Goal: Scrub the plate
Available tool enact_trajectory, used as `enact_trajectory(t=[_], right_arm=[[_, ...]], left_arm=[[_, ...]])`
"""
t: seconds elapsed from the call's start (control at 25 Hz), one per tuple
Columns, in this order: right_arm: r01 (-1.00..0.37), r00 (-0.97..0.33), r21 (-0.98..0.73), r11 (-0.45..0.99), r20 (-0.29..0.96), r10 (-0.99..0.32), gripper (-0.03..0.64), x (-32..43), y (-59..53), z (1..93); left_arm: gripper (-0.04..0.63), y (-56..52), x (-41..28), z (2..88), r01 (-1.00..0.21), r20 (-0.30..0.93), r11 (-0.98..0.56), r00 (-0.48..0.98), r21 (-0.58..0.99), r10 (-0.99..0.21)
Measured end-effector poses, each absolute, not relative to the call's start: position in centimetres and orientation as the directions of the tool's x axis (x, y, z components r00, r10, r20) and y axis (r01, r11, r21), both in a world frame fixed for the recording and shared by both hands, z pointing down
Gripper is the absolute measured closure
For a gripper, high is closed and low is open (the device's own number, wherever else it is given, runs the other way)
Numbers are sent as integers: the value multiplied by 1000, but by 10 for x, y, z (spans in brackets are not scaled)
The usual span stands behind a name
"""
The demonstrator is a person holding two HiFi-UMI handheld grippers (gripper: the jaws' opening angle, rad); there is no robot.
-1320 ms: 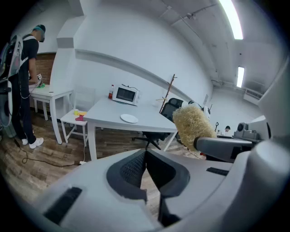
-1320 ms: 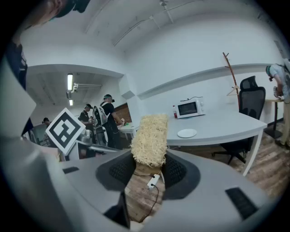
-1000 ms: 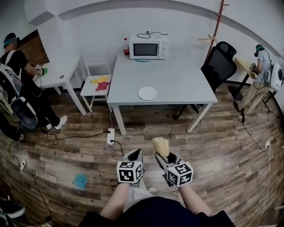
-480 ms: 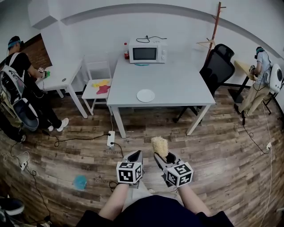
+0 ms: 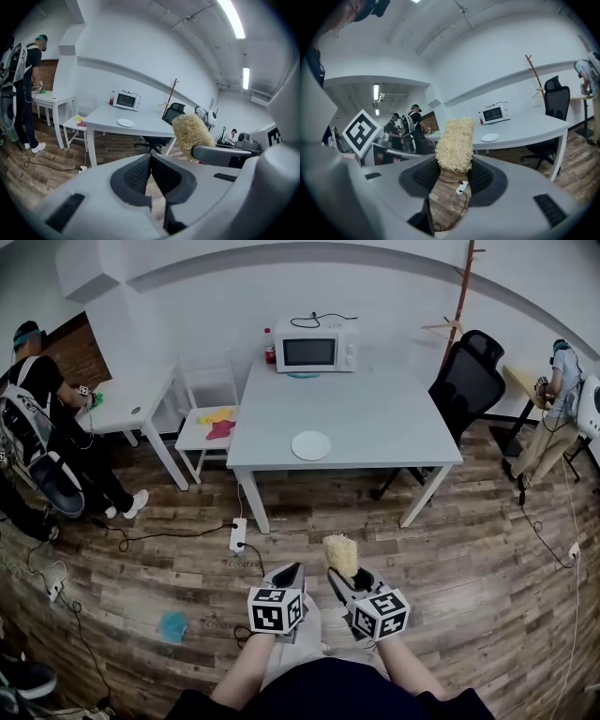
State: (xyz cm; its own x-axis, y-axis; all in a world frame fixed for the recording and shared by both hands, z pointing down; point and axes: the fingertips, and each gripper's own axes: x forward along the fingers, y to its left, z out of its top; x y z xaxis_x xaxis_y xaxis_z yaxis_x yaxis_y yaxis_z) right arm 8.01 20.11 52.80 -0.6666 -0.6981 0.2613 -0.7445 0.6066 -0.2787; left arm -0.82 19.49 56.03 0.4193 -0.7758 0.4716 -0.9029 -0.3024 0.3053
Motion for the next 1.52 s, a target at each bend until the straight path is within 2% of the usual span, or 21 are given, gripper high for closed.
enact_trajectory(t=[0.64, 1.52], right_arm=[[-775, -631, -293, 561, 307, -712, 446, 85, 79, 542], [-765, -644, -267, 586, 321, -695, 445, 17, -113, 518]], left_arm=[[577, 67, -17, 571, -891, 486, -321, 445, 320, -752], [576, -123, -74, 559, -881, 500, -347, 469, 322, -728]])
